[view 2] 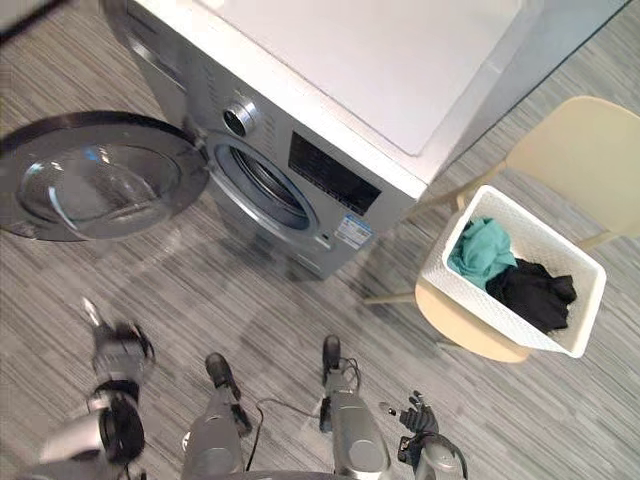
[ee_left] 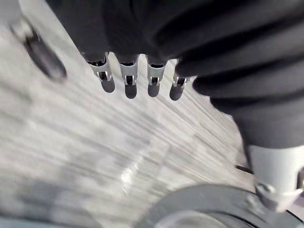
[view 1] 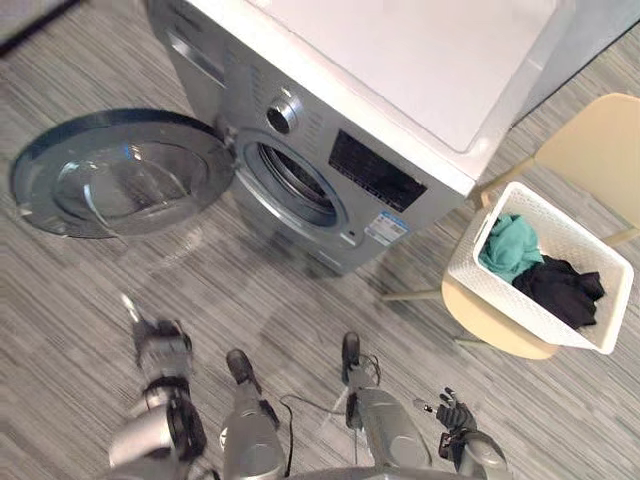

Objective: Pick up the laundry basket with both hands and put the clothes into the washing machine.

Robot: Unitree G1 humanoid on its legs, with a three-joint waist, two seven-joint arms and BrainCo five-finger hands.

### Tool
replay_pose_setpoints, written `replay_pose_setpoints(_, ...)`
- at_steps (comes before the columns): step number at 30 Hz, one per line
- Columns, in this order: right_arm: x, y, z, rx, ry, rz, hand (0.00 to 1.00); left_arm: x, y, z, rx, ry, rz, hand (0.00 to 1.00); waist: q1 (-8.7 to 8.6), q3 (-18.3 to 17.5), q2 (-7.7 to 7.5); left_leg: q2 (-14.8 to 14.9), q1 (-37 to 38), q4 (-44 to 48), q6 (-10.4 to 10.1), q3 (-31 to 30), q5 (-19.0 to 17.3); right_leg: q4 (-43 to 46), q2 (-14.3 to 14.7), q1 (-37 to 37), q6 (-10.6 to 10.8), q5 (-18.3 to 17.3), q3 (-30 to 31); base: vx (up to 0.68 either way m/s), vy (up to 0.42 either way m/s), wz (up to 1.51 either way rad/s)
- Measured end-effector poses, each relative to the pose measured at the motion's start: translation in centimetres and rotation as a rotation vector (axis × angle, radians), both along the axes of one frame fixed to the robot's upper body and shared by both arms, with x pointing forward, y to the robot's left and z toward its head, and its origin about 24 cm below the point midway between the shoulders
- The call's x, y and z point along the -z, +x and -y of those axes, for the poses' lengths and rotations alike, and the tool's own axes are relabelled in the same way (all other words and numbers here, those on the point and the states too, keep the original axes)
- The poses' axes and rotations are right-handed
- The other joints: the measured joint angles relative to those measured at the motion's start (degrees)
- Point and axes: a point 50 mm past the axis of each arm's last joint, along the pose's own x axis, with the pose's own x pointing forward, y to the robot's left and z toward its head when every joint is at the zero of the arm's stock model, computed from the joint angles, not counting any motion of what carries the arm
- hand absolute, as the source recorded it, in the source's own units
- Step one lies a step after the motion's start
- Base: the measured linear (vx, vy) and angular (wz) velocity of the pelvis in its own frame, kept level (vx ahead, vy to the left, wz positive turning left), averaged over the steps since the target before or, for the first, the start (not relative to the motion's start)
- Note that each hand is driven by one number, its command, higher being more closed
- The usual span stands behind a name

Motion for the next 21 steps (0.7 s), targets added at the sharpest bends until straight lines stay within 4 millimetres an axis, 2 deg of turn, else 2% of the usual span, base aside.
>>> replay_pose_setpoints(1,0.3,-0.5,0.2,0.015,0.002,-0.024,0.00,2.2,-2.8,1.8,0.082,-0.021,-0.093,0.00,0.04,-1.0,0.98,-0.5,1.3,0.0,0.1,-1.2,-0.1,0.5,-0.6,1.9,0.4,-1.4,-1.1,0.02,0.050,0.52)
replay_pose_setpoints(2,0.5,-0.9,0.3,0.021,0.003,-0.039,0.00,3.2,-4.2,2.6,0.128,-0.029,-0.140,0.00,0.05,-1.8,1.45,-0.7,1.7,-0.1,0.3,-1.4,-0.3,0.8,-0.9,2.6,0.4,-1.7,-1.6,0.03,0.050,0.58)
replay_pose_setpoints(4,1.2,-2.2,0.4,0.023,0.002,-0.105,0.00,5.8,-9.4,5.4,0.353,-0.036,-0.314,0.00,0.77,-5.0,2.88,-1.8,3.2,-0.4,0.6,-3.8,-0.9,1.1,-2.2,5.5,1.6,-3.4,-3.7,0.06,0.052,0.59)
replay_pose_setpoints(6,1.7,-3.2,0.6,0.045,0.007,-0.150,0.00,6.7,-11.8,6.8,0.479,-0.048,-0.390,0.00,1.77,-6.5,3.66,-2.5,3.9,-0.4,1.2,-4.8,-1.3,1.0,-3.0,7.2,1.8,-3.9,-4.9,0.07,0.048,0.46)
replay_pose_setpoints(8,2.2,-4.0,0.7,0.094,0.032,-0.194,0.00,7.3,-14.6,7.4,0.570,-0.052,-0.460,0.00,1.89,-7.7,4.71,-3.6,5.2,-0.4,1.5,-7.1,-1.5,0.8,-4.1,10.1,2.7,-4.6,-7.0,0.05,0.044,0.51)
replay_pose_setpoints(12,2.6,-5.1,0.7,0.156,0.066,-0.237,0.00,7.6,-17.1,7.7,0.620,-0.063,-0.533,0.00,2.01,-10.0,5.32,-4.5,6.9,-0.5,1.9,-8.3,-2.0,-0.8,-4.8,13.5,2.8,-4.8,-8.2,0.04,0.032,0.23)
replay_pose_setpoints(19,3.0,-6.2,0.8,0.198,0.087,-0.288,0.00,7.6,-17.4,7.7,0.628,-0.068,-0.546,0.00,2.20,-11.7,5.65,-4.3,7.8,0.0,1.9,-11.1,-2.1,-2.1,-4.3,17.5,2.8,-5.2,-11.3,0.02,-0.006,0.23)
replay_pose_setpoints(20,2.9,-5.9,0.7,0.194,0.087,-0.282,0.00,7.6,-17.3,7.7,0.636,-0.066,-0.546,0.00,2.20,-11.7,5.66,-4.1,7.5,0.8,1.8,-11.3,-2.5,-2.0,-4.3,17.7,2.8,-5.4,-11.4,0.03,-0.005,0.13)
replay_pose_setpoints(21,2.9,-5.6,0.7,0.190,0.087,-0.276,0.00,7.6,-17.0,7.4,0.652,-0.050,-0.545,0.00,2.21,-11.6,5.46,-3.6,5.3,6.6,2.5,-12.2,-5.1,-1.7,-4.3,18.0,2.9,-6.0,-11.4,0.05,-0.004,0.14)
